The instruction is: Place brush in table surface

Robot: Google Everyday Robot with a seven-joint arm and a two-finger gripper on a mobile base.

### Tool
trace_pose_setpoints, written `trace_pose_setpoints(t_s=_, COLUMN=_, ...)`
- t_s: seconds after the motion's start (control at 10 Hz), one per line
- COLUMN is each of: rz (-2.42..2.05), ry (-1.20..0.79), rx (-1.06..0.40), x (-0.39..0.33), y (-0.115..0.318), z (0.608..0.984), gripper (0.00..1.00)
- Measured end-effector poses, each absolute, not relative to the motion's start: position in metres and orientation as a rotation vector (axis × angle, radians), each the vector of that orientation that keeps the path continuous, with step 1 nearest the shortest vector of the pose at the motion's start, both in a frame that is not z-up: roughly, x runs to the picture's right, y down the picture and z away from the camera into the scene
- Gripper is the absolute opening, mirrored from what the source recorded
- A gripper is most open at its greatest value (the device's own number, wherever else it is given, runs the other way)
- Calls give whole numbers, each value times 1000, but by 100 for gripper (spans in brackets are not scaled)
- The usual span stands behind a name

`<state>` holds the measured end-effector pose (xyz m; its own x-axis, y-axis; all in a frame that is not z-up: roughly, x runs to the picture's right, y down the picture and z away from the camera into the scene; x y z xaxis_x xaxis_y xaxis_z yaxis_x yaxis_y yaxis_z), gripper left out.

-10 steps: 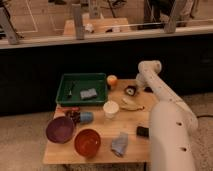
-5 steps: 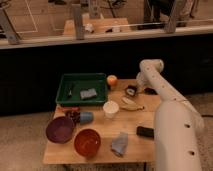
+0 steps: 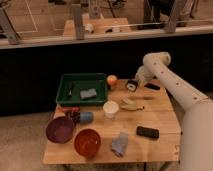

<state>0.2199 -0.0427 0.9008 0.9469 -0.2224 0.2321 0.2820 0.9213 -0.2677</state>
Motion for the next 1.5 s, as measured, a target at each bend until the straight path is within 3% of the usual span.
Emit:
trace_pose_setpoints(t_s=0.5, rz=-264, ry=-228, rx=-197, x=213, y=-78, z=830, gripper=0)
trace_pose_setpoints(t_s=0.8, rz=-272, ry=-224, rx=-187, x=211, y=-82, z=824, gripper=0)
trace_pose_setpoints(t_s=1.0, rz=-272, ry=-214, rx=-203, x=211, y=-76, z=843, gripper=0)
trace_pose_setpoints(t_s=1.5, rz=-241, ry=-196, rx=-236, x=226, y=-57, z=935, gripper=0)
